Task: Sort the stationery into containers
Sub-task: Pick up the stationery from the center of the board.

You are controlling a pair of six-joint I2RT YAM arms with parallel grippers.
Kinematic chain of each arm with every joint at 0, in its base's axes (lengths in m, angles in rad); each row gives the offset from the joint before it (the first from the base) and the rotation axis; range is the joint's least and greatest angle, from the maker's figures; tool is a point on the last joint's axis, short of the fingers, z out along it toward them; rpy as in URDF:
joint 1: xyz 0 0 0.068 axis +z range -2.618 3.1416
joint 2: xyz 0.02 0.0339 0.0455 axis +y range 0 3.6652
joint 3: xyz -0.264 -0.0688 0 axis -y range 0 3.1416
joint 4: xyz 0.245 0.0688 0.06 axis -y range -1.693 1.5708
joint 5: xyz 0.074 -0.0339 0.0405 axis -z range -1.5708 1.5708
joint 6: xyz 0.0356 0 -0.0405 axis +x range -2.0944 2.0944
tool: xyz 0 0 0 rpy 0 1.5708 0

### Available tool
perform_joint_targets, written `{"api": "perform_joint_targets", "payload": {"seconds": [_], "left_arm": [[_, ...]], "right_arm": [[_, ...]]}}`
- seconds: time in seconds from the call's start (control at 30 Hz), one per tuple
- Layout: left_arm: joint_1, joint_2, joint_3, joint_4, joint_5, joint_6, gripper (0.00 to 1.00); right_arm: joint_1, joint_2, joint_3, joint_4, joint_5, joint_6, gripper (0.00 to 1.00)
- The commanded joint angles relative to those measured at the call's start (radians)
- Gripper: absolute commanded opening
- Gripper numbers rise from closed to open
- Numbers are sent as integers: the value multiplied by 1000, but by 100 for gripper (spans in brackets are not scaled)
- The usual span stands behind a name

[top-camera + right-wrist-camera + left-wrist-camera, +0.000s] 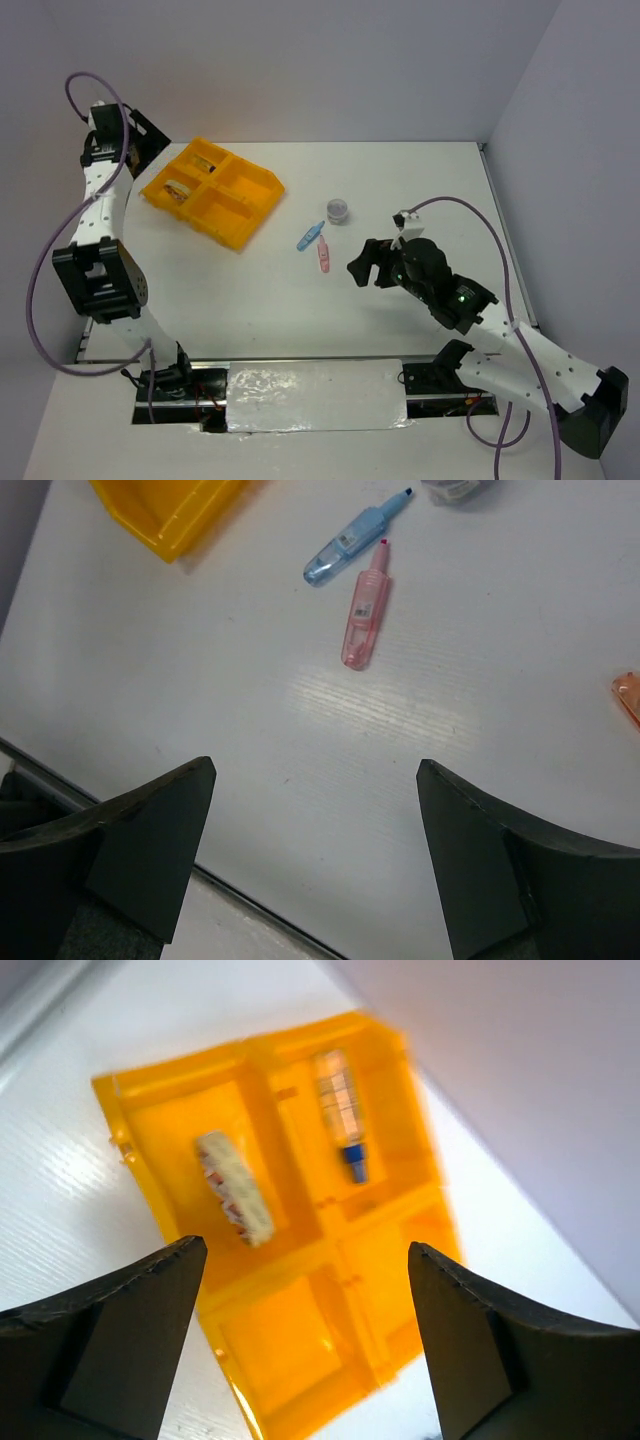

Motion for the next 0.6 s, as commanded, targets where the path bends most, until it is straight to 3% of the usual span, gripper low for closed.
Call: {"api": "perform_joint_targets", "payload": {"seconds": [0.0, 0.2, 0.3, 0.4, 0.43, 0.57], "left_arm": [[-31, -199, 93, -62, -10, 63, 95], [-154, -532, -123, -106, 31, 185, 99], [-204, -708, -334, -90, 28, 240, 99], [-218, -880, -603, 43, 62, 303, 99], [-227, -914, -711, 63, 51, 306, 99], [-267, -967, -740, 50, 6, 297, 99]], "right_arm": [[-5, 67, 40, 58, 14, -36, 90], [-30, 222, 88, 104, 25, -66, 90], [-43, 290, 139, 99, 28, -84, 90], [-63, 389, 212, 70, 82, -121, 91], [-72, 447, 235, 61, 96, -127, 100], [-134, 590, 358, 59, 117, -121, 100]]}}
